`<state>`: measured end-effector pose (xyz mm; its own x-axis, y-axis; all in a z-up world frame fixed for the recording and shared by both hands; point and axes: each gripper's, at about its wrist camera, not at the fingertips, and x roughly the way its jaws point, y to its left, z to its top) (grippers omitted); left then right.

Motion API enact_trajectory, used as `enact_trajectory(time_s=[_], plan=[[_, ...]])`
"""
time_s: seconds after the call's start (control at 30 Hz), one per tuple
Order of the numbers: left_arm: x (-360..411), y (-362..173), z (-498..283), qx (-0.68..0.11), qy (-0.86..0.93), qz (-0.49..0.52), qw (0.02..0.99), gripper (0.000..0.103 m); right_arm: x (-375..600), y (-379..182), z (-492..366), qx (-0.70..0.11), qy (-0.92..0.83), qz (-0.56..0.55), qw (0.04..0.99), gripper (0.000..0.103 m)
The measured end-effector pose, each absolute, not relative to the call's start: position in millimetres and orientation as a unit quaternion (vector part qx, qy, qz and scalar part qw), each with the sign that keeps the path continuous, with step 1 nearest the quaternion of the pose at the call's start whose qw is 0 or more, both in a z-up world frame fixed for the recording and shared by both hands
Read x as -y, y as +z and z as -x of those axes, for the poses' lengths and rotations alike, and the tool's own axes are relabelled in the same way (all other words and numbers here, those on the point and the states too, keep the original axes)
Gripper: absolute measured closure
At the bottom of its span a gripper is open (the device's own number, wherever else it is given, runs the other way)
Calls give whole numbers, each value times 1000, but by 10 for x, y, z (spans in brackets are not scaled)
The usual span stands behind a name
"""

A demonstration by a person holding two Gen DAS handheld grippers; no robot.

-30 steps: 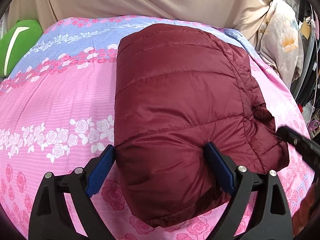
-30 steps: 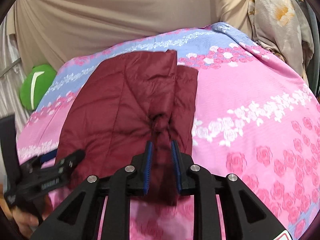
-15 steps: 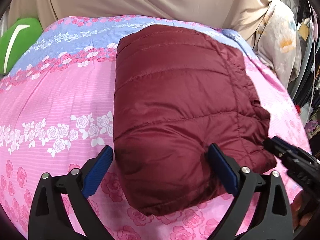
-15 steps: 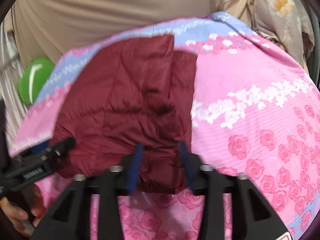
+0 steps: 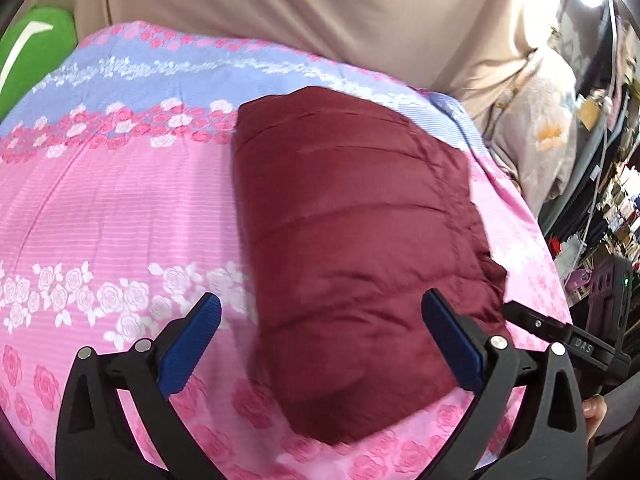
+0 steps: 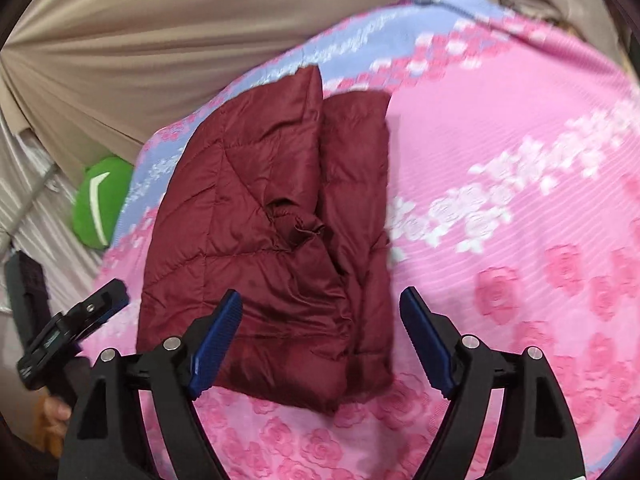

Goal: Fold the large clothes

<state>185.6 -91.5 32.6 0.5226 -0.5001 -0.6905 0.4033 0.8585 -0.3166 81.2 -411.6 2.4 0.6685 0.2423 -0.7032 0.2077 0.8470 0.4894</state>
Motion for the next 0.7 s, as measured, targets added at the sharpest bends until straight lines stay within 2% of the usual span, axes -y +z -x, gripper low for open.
enact_trajectory(time_s=[0.27, 0.53, 0.7], plan=[[1148, 83, -2129, -453, -275, 53, 846, 5, 4056, -245, -1153, -442, 25, -292, 848, 19], [1442, 18, -2166, -447, -258, 11, 856, 5, 3997, -295, -1362, -446, 29, -284, 849, 13], [1496, -12, -2185, -441, -247, 1, 863, 5, 3953, -300, -1466, -440, 31, -270, 856, 6]])
